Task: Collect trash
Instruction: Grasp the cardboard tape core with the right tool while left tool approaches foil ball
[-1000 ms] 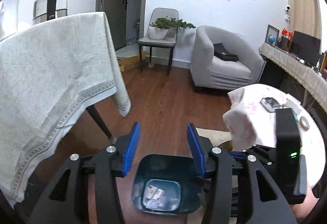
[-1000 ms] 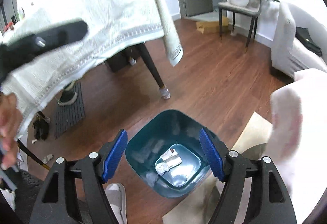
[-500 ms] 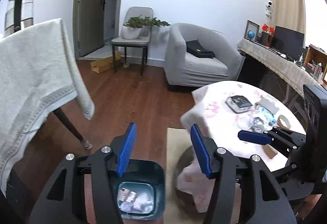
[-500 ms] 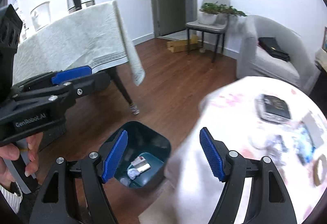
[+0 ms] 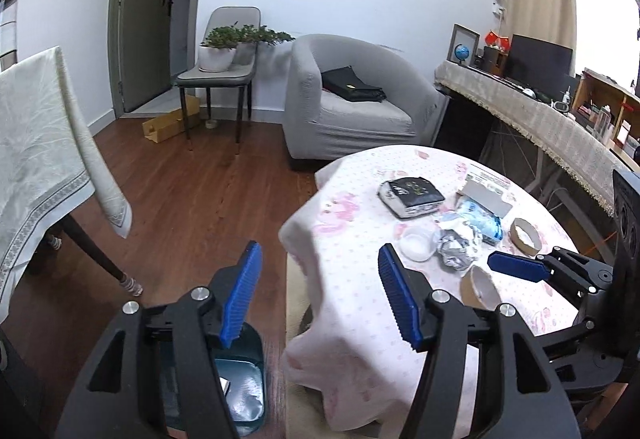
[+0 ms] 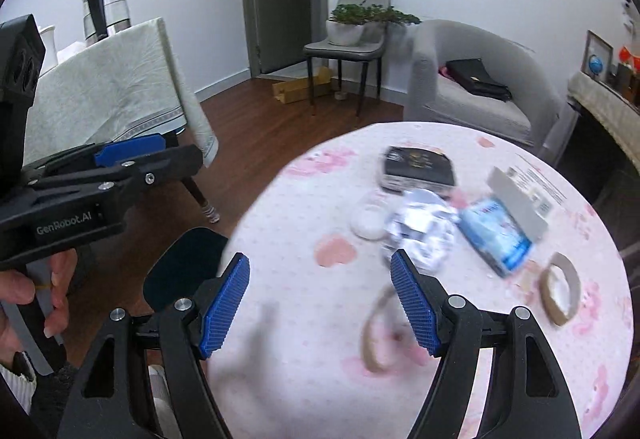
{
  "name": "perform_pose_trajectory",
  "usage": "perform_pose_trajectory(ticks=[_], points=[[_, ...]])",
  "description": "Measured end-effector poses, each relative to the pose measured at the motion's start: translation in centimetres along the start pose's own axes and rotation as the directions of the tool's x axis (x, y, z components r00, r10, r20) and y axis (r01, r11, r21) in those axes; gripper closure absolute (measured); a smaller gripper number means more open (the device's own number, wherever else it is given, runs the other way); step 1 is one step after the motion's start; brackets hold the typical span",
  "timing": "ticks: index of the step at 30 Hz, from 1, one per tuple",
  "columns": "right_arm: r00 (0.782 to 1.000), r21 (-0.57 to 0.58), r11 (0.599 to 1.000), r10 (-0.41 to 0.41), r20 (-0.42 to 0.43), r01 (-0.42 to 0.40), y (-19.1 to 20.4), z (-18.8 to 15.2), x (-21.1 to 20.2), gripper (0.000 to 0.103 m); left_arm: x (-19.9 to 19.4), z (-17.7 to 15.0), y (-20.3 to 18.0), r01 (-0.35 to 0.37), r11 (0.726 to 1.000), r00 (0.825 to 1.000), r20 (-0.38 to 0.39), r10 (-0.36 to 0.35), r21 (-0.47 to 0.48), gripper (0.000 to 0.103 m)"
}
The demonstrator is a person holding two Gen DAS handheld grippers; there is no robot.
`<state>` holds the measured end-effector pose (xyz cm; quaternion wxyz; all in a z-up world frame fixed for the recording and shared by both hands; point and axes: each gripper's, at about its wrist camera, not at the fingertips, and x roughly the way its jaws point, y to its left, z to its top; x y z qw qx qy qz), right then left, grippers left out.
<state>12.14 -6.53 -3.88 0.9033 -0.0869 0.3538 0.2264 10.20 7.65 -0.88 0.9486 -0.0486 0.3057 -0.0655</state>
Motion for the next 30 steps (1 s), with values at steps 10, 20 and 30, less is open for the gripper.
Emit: perform_pose_trajectory(ticks=[10, 20, 30], points=[[0.998, 0.047, 0.998, -0.027, -0.063, 0.029, -2.2, -1.6, 0.7, 0.029, 1.6, 0.4, -3.1, 0.044, 0.999, 0.999, -0.010, -0.044, 0.032, 0.035], [0.994, 0.056, 0.997, -0.041, -0.099, 0.046, -3.0, -2.4, 2.0, 0.068, 2.8, 1.1, -6.1, 0.095, 0.994, 0.995, -0.004, -0.095, 0.058, 0.032], [0.995, 0.097, 0.991, -0.090, -0.052, 0.095, -7.4, -3.0, -1.6, 0.068, 5.0, 0.6, -9.8, 0.125, 0.986, 0.992, -0.040, -0.122, 0.107, 0.032]])
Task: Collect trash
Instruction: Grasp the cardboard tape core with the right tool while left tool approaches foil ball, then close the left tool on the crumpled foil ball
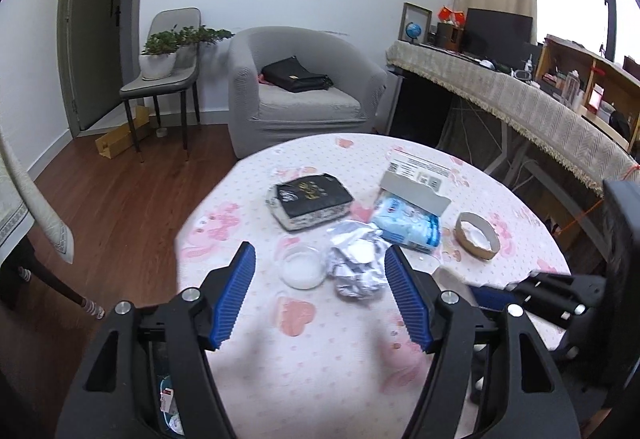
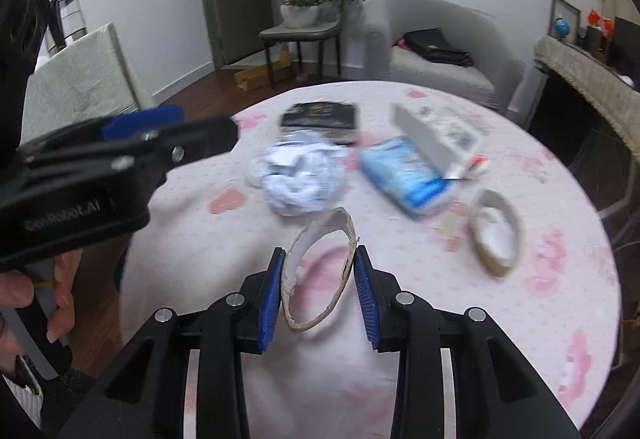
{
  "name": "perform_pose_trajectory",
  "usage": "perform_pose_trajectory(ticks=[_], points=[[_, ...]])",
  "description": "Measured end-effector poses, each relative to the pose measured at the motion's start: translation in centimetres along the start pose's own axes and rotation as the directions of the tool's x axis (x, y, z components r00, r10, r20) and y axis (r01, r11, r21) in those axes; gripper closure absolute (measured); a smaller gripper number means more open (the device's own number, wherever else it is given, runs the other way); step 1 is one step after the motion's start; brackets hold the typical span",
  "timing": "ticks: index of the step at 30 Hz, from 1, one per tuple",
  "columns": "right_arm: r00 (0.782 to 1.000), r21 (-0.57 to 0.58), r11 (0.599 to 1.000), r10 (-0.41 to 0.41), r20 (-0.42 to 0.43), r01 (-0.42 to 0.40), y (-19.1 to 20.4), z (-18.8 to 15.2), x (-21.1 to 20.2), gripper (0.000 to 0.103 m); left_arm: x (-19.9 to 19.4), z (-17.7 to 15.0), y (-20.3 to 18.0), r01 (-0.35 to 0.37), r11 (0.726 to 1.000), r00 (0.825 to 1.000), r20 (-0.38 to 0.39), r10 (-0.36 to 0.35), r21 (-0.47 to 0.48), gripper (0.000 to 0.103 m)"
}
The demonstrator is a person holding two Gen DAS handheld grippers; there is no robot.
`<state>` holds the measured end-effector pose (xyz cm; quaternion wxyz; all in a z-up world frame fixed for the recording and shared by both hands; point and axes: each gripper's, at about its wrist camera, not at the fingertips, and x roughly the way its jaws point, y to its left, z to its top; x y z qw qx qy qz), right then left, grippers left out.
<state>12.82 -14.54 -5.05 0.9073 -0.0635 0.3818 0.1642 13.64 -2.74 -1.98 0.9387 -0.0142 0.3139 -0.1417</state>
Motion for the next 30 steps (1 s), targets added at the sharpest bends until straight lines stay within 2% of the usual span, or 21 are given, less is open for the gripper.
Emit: perform_pose_trajectory(ticks=[4, 6, 13, 26, 28, 30], points=[[1.000, 0.041, 0.999, -0.007, 0.004, 0.007, -2.6, -0.5, -0.6, 0.068, 1.3, -0.2, -1.3, 0.031, 0.999, 0.999, -0.037, -0.030, 0.009, 0.032], [1.000, 0.066, 0.998, -0.008, 0.009, 0.007, -3.8, -0.7, -0.9, 0.068, 2.2, -0.5, -1.9, 0.030, 1.000, 0.997, -0.070, -0.029, 0.010, 0.036], [1.000, 0.124, 0.992, -0.002, 0.031, -0.002, -6.5, -1.1, -1.8, 0.068, 4.5, -1.2, -2.8, 0.026, 0.999, 0.989, -0.147, -0.029, -0.023, 0.037], [0.999, 0.156, 0.987, 0.029, 0.026, -0.033, -7.7, -1.4, -1.4, 0.068, 6.7, -0.7, -2.5, 0.002, 0.998, 0.985, -0.171, -0.014, -0.068, 0.037], [0.999, 0.162, 0.986, 0.036, 0.021, -0.039, -7.9, -1.6, -1.3, 0.068, 7.0, -0.6, -2.4, 0.002, 0.997, 0.984, -0.178, -0.015, -0.073, 0.041], [0.999, 0.164, 0.986, 0.041, 0.020, -0.043, -8.0, -1.5, -1.3, 0.068, 7.3, -0.6, -2.2, -0.010, 0.997, 0.982, -0.191, -0.006, -0.080, 0.053]])
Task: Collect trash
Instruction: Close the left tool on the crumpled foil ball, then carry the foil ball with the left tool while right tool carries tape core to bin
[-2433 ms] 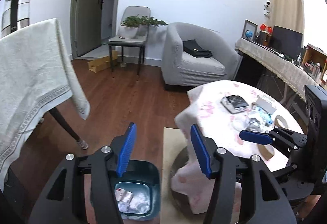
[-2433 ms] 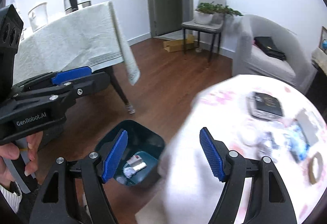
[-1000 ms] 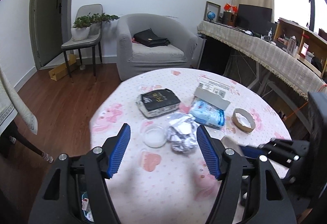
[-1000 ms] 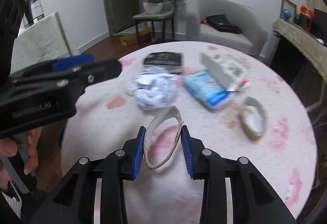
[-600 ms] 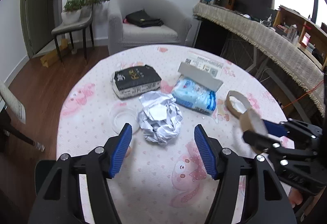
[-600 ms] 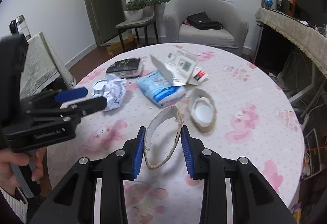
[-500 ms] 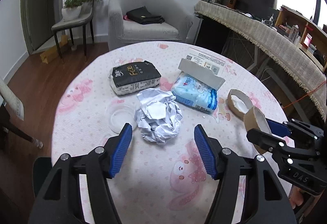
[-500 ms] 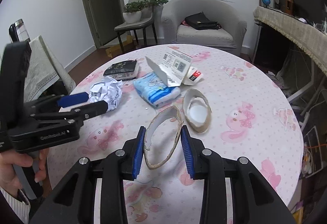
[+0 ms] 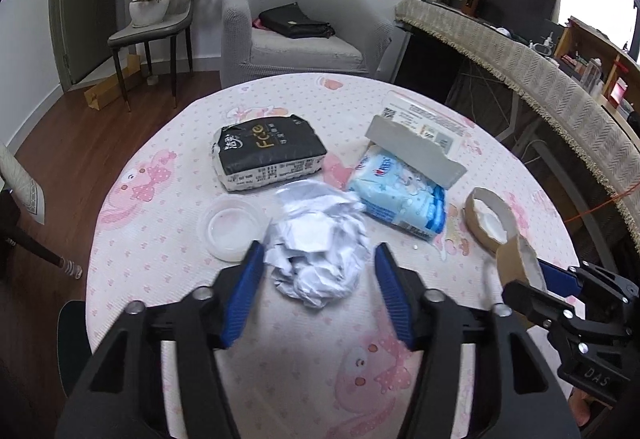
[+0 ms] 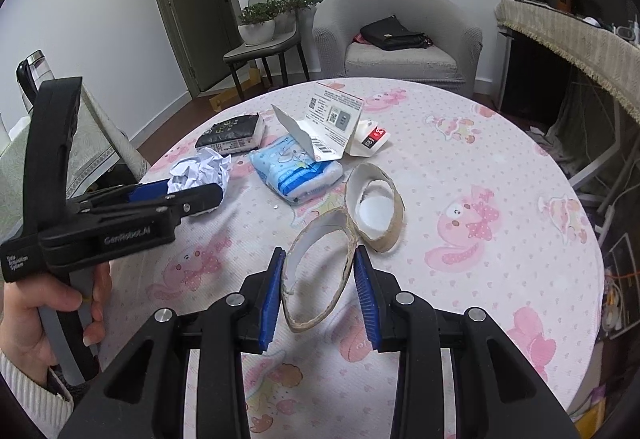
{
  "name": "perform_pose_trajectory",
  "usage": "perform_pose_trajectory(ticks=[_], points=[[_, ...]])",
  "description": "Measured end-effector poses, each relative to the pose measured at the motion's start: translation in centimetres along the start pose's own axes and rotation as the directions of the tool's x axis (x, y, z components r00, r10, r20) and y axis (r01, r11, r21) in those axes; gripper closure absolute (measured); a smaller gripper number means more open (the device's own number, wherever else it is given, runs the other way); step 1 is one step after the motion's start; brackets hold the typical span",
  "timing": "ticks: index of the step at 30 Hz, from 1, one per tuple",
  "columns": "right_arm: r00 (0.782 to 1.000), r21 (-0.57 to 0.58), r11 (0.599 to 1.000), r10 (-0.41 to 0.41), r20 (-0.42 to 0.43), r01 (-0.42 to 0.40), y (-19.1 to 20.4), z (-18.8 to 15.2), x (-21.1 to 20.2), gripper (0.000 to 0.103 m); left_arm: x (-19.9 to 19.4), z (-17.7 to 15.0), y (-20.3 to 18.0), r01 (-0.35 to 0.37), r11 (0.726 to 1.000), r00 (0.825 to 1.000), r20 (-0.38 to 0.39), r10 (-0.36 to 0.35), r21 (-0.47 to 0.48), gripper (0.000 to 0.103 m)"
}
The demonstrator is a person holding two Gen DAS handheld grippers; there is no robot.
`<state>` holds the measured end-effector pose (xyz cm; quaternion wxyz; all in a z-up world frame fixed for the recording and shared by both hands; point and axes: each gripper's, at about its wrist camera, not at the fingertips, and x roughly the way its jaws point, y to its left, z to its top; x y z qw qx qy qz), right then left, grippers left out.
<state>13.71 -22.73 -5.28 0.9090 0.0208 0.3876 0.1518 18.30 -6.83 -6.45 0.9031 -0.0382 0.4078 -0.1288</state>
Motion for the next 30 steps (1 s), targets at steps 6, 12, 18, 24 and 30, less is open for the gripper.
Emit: perform_pose_trajectory(ticks=[6, 12, 18, 24, 30], points=[[1.000, -0.005, 1.000, 0.013, 0.006, -0.013, 0.3, 0.7, -0.2, 0.068, -0.1, 0.1, 0.2, 0.010, 1.000, 1.000, 0.004, -0.010, -0.003, 0.056], [1.000, -0.023, 1.000, 0.020, 0.013, -0.020, 1.3, 1.4, -0.1, 0.068, -1.4, 0.3, 0.2, 0.023, 1.000, 0.999, 0.035, -0.023, -0.001, 0.056], [1.000, -0.049, 0.999, 0.022, 0.018, -0.021, 2.8, 1.7, 0.0, 0.068, -3.5, 0.4, 0.8, 0.032, 0.999, 0.997, 0.075, -0.032, -0.002, 0.056], [0.999, -0.049, 0.998, 0.038, 0.032, -0.036, 4.3, 2.4, 0.8, 0.068, -5.6, 0.3, 2.2, 0.014, 1.000, 0.994, 0.113, -0.014, 0.001, 0.056], [0.998, -0.062, 0.997, 0.056, 0.029, -0.054, 6.5, 2.9, 2.3, 0.068, -6.8, 0.0, 4.5, -0.012, 1.000, 0.992, 0.126, 0.014, -0.010, 0.056]])
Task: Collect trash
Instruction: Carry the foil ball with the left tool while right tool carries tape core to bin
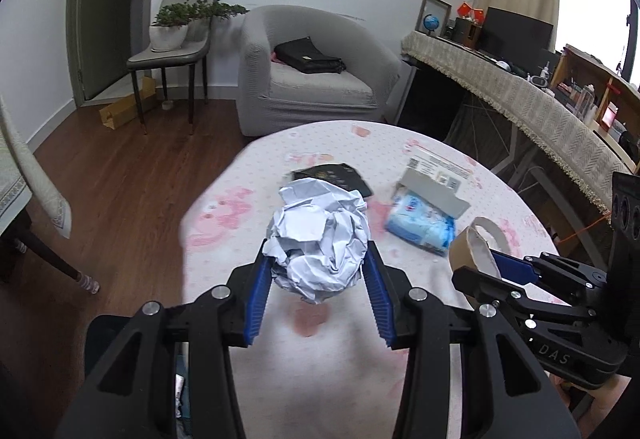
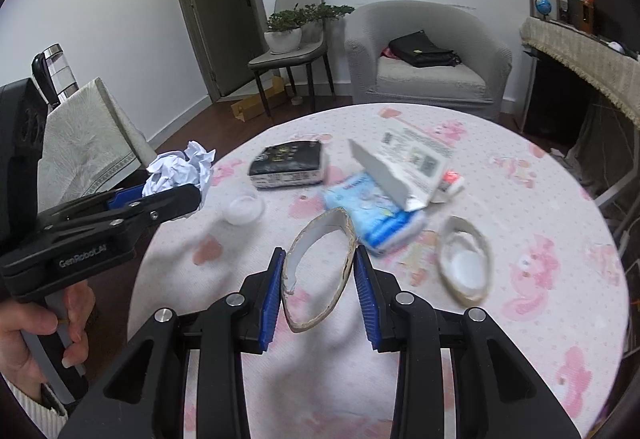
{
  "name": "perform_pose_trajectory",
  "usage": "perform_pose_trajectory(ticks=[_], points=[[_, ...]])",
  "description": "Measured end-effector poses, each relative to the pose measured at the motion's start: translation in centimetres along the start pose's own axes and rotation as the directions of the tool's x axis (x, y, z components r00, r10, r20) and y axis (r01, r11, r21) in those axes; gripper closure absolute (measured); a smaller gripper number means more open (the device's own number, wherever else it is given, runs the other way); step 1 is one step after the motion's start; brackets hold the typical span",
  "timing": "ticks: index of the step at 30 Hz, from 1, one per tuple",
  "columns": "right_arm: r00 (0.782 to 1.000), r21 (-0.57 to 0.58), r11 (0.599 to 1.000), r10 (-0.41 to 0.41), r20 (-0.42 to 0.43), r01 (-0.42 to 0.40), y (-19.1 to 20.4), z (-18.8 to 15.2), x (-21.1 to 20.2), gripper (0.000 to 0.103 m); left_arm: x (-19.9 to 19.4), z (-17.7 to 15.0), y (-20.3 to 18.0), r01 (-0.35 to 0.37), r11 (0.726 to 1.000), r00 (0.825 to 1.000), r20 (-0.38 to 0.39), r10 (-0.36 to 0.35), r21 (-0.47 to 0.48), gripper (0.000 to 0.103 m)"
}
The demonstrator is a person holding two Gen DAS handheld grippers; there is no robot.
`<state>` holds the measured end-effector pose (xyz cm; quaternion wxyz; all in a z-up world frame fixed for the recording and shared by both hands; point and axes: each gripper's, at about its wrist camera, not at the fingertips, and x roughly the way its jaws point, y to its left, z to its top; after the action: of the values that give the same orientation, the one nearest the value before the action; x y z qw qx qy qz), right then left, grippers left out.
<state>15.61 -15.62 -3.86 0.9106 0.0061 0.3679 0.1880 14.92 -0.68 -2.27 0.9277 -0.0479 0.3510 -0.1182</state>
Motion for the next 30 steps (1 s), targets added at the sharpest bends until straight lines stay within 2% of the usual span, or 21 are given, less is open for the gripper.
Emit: perform_pose_trajectory(ticks=[12, 18, 25, 30], points=[[0.998, -0.032, 0.998, 0.055, 0.004, -0.055, 5.0, 1.2, 2.3, 0.068, -2.0, -1.2, 6.6, -0.087, 0.995, 0.996, -0.007, 0.087, -0.042, 0.056], [0.995, -0.057, 0.994, 0.096, 0.000, -0.095, 8.2, 1.8, 3.4, 0.068, -2.3, -2.6, 10.2, -0.128, 0.990, 0.991, -0.040, 0.125, -0.066, 0.056], [0.990, -0.089, 0.986, 0.143, -0.002, -0.143, 12.3, 2.6, 4.5, 0.068, -2.8, -5.0, 14.3, -0.195, 0.979, 0.978, -0.082, 0.190, -0.066, 0.055], [0.985, -0.109, 0.979, 0.169, -0.016, -0.170, 14.9, 2.9, 5.6, 0.068, -2.5, -6.8, 18.0, -0.235, 0.967, 0.965, -0.145, 0.220, -0.095, 0.055]])
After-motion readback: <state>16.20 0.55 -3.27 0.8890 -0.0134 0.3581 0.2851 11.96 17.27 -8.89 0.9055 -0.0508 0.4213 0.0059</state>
